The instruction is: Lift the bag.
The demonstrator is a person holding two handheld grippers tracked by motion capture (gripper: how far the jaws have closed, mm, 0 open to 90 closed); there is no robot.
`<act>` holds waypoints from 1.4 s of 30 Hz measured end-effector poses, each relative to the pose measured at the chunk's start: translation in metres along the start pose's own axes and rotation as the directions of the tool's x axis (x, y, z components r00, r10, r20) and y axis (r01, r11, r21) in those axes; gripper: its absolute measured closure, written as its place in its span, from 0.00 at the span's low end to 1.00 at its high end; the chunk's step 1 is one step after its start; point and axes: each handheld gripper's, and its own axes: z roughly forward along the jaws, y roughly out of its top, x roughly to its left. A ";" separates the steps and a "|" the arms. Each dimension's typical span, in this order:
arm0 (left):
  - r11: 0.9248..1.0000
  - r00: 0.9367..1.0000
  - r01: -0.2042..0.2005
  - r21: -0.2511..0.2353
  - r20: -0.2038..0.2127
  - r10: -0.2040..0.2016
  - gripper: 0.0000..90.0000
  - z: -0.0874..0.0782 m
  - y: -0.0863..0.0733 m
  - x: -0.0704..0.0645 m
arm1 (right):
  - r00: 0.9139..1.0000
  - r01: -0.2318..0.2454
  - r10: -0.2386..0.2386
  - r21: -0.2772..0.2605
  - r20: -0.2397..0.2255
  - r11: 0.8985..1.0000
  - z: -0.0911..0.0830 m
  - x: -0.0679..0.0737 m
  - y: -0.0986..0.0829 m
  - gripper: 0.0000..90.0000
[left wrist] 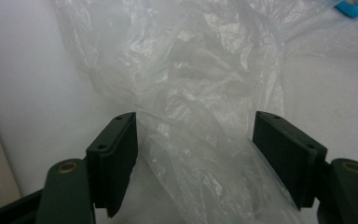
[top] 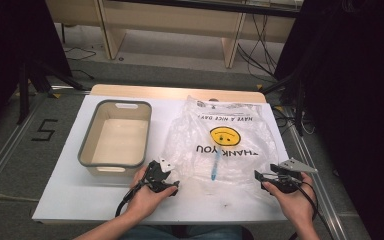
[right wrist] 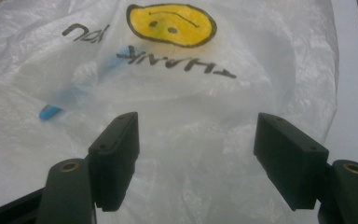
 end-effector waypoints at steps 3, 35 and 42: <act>1.000 1.000 0.015 0.003 0.012 -0.015 0.34 0.000 0.000 0.003 | 1.000 -0.018 0.017 0.042 0.005 0.999 0.001 -0.001 -0.004 0.35; 0.996 0.994 -0.091 0.018 0.065 0.090 0.97 -0.004 0.001 -0.004 | 0.999 -0.007 0.018 0.298 -0.033 0.955 -0.001 -0.002 -0.037 0.27; 0.996 0.991 -0.090 0.005 0.103 0.089 0.99 -0.004 0.001 0.001 | 0.996 0.081 -0.069 0.306 -0.049 0.949 0.000 0.001 -0.036 0.42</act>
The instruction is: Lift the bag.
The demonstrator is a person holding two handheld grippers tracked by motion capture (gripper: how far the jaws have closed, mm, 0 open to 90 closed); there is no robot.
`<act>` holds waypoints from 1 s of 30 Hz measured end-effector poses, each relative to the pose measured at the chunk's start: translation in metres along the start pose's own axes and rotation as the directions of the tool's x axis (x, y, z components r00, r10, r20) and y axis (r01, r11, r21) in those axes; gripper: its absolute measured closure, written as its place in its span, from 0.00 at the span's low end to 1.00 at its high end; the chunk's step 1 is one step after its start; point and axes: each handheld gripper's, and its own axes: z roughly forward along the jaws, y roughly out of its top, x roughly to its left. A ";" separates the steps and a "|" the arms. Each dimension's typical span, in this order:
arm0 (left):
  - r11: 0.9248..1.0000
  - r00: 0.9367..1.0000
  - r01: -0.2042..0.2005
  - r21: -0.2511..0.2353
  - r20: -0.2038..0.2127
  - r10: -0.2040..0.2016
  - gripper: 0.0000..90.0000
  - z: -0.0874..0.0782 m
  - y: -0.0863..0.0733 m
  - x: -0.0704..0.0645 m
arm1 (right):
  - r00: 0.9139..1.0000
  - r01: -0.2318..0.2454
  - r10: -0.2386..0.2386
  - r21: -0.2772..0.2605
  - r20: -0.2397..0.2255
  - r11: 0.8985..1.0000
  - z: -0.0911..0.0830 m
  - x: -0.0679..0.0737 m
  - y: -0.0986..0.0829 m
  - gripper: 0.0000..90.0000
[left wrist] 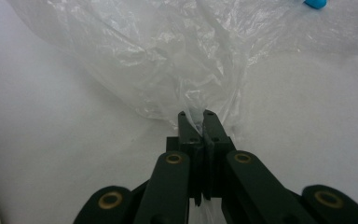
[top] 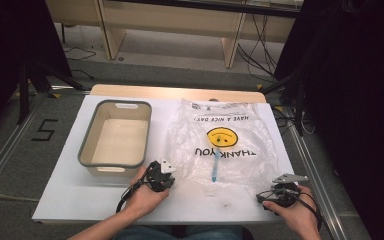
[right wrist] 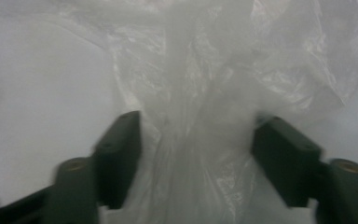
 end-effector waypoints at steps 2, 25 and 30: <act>1.000 1.000 -0.001 0.000 0.014 0.001 0.99 -0.001 0.000 0.002 | 1.000 0.019 -0.019 -0.011 -0.012 1.000 -0.001 0.000 0.001 0.56; 0.952 0.997 -0.034 -0.306 0.056 0.054 0.99 -0.067 0.036 0.000 | 0.998 -0.022 0.032 -0.198 0.049 0.980 -0.025 -0.012 0.021 1.00; 0.941 0.997 -0.027 -0.337 0.057 0.049 0.99 -0.074 0.043 0.001 | 0.994 -0.016 0.046 -0.278 0.102 0.961 -0.038 -0.014 0.028 1.00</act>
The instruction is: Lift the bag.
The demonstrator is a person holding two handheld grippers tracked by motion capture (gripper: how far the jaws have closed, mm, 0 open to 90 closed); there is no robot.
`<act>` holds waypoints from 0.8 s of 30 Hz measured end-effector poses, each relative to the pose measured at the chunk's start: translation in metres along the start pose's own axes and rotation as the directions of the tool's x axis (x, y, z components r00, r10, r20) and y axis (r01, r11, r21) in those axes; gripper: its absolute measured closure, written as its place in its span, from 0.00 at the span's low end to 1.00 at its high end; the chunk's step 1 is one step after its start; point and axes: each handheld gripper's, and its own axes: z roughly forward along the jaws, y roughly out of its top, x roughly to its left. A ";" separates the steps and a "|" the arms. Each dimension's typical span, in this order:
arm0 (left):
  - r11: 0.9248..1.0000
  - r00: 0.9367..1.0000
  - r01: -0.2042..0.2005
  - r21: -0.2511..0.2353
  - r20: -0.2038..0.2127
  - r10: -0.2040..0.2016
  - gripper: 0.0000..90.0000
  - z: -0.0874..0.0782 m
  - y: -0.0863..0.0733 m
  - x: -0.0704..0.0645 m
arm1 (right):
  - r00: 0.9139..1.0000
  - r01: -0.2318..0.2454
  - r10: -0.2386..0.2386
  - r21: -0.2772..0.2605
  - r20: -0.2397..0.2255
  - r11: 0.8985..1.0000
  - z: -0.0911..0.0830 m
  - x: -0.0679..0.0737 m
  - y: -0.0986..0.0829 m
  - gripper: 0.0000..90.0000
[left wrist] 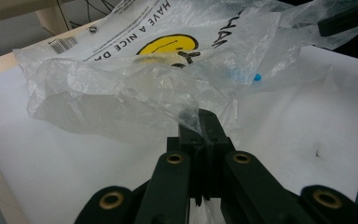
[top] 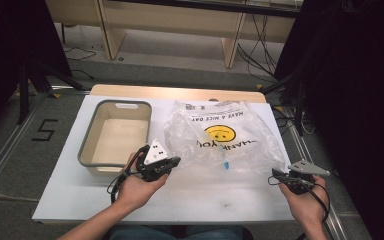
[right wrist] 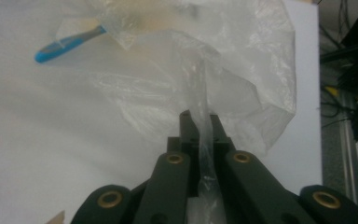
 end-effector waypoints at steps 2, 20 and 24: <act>1.000 1.000 -0.005 -0.010 0.001 0.005 0.99 -0.001 0.002 0.000 | 1.000 0.001 0.000 -0.030 0.017 1.000 -0.003 -0.001 0.003 1.00; 0.995 1.000 0.002 -0.101 0.019 0.000 0.99 -0.012 0.025 -0.002 | 0.988 0.021 0.011 -0.204 0.154 0.979 -0.022 -0.004 0.019 1.00; 0.994 1.000 0.001 -0.112 0.025 0.001 0.99 -0.014 0.029 -0.003 | 0.982 0.035 0.013 -0.248 0.189 0.968 -0.029 -0.004 0.026 1.00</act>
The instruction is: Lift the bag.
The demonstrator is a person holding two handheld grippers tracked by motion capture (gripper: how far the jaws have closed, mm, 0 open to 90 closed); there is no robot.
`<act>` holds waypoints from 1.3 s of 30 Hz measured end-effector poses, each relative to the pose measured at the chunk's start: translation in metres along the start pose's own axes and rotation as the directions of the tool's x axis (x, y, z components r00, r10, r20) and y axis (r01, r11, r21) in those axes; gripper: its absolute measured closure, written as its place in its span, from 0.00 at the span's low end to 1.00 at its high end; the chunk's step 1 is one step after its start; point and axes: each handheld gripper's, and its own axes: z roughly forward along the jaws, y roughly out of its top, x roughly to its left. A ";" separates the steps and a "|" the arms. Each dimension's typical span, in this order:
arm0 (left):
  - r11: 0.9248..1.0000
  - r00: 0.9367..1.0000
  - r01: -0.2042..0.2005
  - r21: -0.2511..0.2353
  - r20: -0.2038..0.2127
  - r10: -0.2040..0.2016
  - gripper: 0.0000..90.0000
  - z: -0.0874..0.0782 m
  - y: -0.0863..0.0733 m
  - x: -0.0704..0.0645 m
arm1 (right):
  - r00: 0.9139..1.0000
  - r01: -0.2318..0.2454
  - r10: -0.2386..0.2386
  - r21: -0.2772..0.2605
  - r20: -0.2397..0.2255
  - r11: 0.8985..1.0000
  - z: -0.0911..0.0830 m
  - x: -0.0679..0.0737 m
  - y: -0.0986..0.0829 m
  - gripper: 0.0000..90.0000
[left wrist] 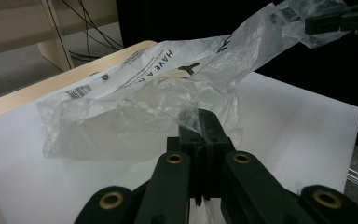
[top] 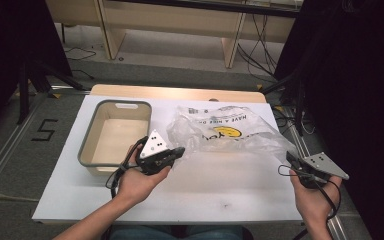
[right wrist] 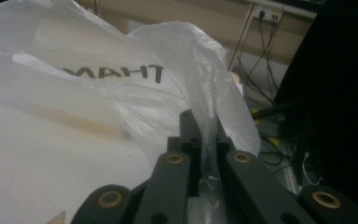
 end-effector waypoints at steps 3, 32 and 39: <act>1.000 1.000 0.001 -0.010 0.002 -0.001 0.99 -0.001 0.003 0.001 | 1.000 0.007 -0.006 -0.037 0.021 0.999 -0.003 0.000 0.007 1.00; 0.987 0.998 0.021 -0.162 0.060 -0.011 0.99 -0.035 0.047 -0.006 | 0.998 -0.019 0.032 -0.222 0.053 0.975 -0.017 -0.005 0.053 1.00; 0.983 0.999 0.030 -0.181 0.031 -0.025 0.99 -0.035 0.055 0.004 | 0.998 -0.023 0.035 -0.241 0.045 0.970 -0.011 -0.002 0.064 1.00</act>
